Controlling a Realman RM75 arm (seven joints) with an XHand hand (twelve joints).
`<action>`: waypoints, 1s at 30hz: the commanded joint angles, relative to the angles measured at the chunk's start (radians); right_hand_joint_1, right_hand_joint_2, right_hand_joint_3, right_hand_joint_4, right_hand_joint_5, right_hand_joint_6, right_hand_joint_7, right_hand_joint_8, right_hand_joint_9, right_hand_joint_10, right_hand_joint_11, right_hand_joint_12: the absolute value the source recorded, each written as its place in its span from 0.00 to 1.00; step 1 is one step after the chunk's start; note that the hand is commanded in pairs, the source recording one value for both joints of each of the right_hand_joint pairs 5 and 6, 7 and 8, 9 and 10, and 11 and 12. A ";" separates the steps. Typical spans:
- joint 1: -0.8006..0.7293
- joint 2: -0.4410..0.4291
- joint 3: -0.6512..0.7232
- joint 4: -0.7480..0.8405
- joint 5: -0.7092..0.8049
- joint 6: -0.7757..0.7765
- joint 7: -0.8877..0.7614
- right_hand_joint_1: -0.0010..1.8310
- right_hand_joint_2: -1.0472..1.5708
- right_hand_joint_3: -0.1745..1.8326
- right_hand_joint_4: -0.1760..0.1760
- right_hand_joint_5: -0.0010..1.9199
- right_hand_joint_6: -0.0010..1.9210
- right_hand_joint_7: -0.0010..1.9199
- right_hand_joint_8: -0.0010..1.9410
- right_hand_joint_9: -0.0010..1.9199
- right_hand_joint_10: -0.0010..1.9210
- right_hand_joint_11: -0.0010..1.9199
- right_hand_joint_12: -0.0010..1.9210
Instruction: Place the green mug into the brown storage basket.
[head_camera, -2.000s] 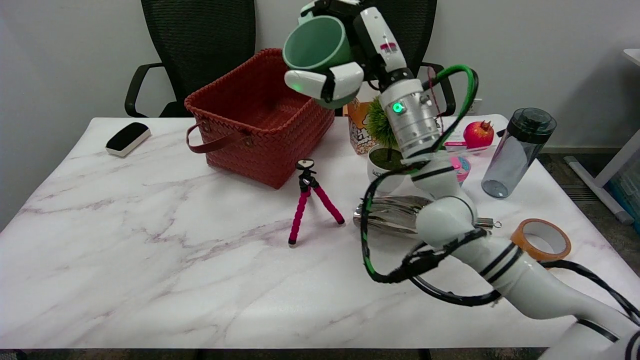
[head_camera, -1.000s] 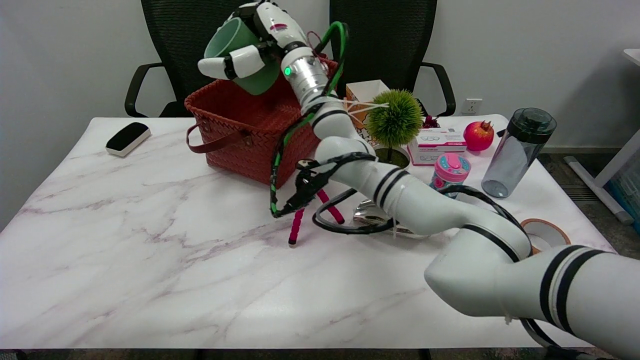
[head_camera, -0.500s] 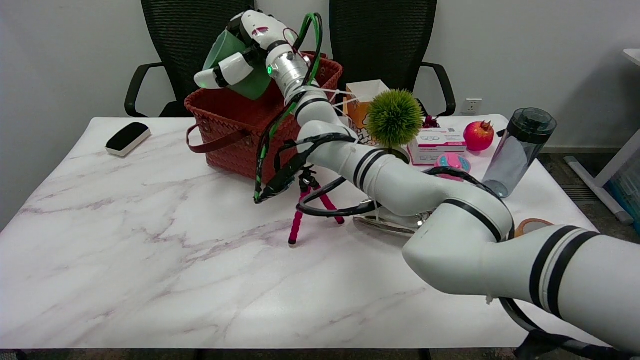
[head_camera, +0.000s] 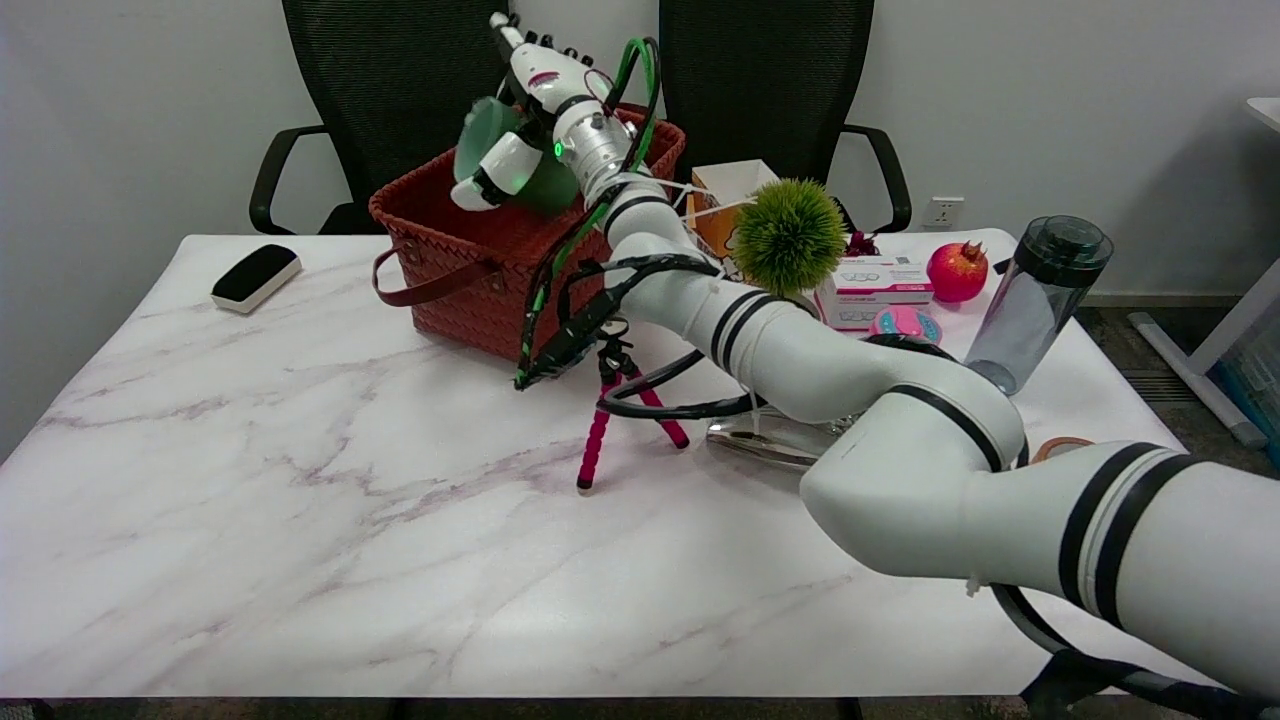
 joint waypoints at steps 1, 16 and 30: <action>-0.013 0.021 0.045 -0.005 0.046 -0.018 -0.032 0.60 0.30 0.50 0.50 0.00 0.00 0.20 0.20 0.03 0.03 0.08 0.08; -0.088 0.070 0.020 0.221 0.047 -0.024 0.052 0.40 0.36 0.22 0.50 0.00 0.00 0.00 0.00 0.00 0.00 0.00 0.00; -0.386 0.275 -0.013 0.887 0.331 -0.040 0.156 0.25 0.62 0.00 0.50 0.00 0.00 0.00 0.00 0.00 0.00 0.00 0.00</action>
